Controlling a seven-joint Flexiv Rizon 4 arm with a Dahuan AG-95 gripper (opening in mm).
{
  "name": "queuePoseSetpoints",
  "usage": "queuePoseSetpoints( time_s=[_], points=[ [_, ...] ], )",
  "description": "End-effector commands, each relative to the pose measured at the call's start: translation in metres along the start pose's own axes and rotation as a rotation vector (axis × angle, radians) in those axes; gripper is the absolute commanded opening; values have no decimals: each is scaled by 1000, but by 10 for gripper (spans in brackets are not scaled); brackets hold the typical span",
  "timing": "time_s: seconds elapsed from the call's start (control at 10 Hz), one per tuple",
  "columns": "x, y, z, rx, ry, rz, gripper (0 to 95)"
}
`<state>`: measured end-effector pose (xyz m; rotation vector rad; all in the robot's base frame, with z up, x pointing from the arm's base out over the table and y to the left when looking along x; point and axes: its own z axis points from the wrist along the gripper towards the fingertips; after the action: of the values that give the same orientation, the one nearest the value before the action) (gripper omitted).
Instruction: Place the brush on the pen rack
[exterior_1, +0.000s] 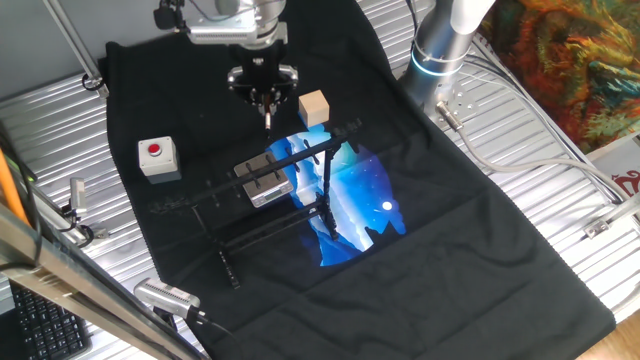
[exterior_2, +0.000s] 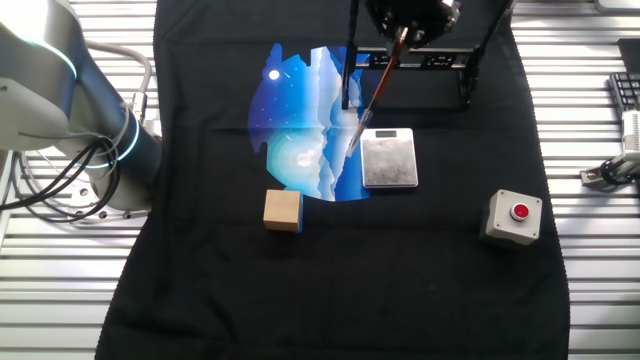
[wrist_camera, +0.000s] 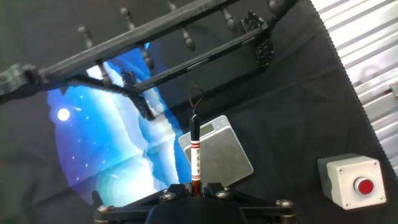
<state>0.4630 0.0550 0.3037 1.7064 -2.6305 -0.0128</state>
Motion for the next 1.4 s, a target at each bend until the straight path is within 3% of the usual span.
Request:
queuePoseSetpoints(
  time_s=[0.1, 0.6, 1.4],
  points=[
    [-1, -1, -1, -5, -9, -21, 0],
    [-4, -1, -9, -8, -12, -31, 0],
    [-11, -3, -14, -1, -1, -162, 0]
  ],
)
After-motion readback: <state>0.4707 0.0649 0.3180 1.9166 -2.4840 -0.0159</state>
